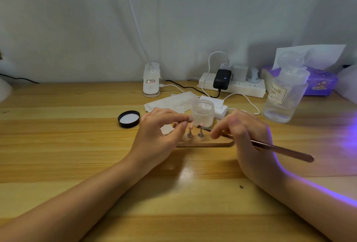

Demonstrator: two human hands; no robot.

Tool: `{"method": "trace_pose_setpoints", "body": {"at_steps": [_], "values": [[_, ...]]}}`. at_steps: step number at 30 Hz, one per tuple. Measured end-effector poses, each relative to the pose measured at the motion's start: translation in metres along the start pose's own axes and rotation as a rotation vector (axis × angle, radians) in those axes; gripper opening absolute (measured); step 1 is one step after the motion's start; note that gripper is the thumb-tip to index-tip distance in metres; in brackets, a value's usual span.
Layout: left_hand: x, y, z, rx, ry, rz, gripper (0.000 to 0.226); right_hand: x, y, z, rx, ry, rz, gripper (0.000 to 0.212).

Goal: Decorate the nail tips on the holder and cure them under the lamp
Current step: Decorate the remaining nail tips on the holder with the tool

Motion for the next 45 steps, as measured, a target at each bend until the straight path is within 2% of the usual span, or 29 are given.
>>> {"method": "trace_pose_setpoints", "body": {"at_steps": [6, 10, 13, 18, 21, 24, 30, 36, 40, 43, 45], "values": [[-0.001, 0.001, 0.001, -0.007, 0.015, -0.006, 0.017, 0.005, 0.003, 0.009, 0.072, -0.094, -0.006, 0.033], [-0.002, 0.000, 0.001, 0.003, 0.011, 0.005, 0.020, -0.001, 0.001, 0.003, 0.022, -0.051, 0.025, 0.042], [-0.002, 0.001, 0.000, 0.004, 0.011, 0.002, 0.018, 0.000, 0.000, 0.000, -0.019, -0.003, 0.011, 0.038], [-0.002, 0.001, 0.001, -0.004, 0.013, -0.005, 0.016, 0.003, 0.002, 0.009, 0.071, -0.091, 0.001, 0.037], [-0.002, 0.000, 0.001, 0.001, 0.008, 0.002, 0.018, 0.000, 0.001, 0.004, 0.034, -0.044, 0.022, 0.041], [-0.002, 0.001, 0.000, 0.002, 0.006, 0.005, 0.019, 0.000, 0.001, 0.000, 0.004, 0.005, 0.016, 0.034], [0.001, 0.001, 0.001, 0.011, 0.022, 0.007, 0.019, 0.002, 0.003, 0.009, 0.076, -0.053, 0.024, 0.034], [-0.001, 0.001, 0.001, 0.016, 0.015, 0.005, 0.016, -0.003, 0.000, 0.000, 0.009, 0.081, 0.053, 0.038], [-0.001, 0.001, 0.002, 0.016, 0.028, 0.014, 0.015, 0.002, 0.003, 0.007, 0.050, 0.020, 0.011, 0.029], [-0.001, 0.001, 0.001, 0.000, 0.018, 0.012, 0.019, -0.001, 0.002, 0.009, 0.076, -0.018, 0.021, 0.038], [-0.002, 0.001, 0.001, 0.008, 0.020, 0.011, 0.016, -0.005, -0.001, 0.006, 0.056, 0.043, 0.057, 0.044]]}}
Point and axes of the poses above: each hand's wrist, its own y-axis towards the middle knuckle, its own z-axis out of the palm, x = y × z, the point moved 6 cm from there along y, towards the middle knuckle, and after that the axes turned 11 degrees about x, right-handed, at the moved point
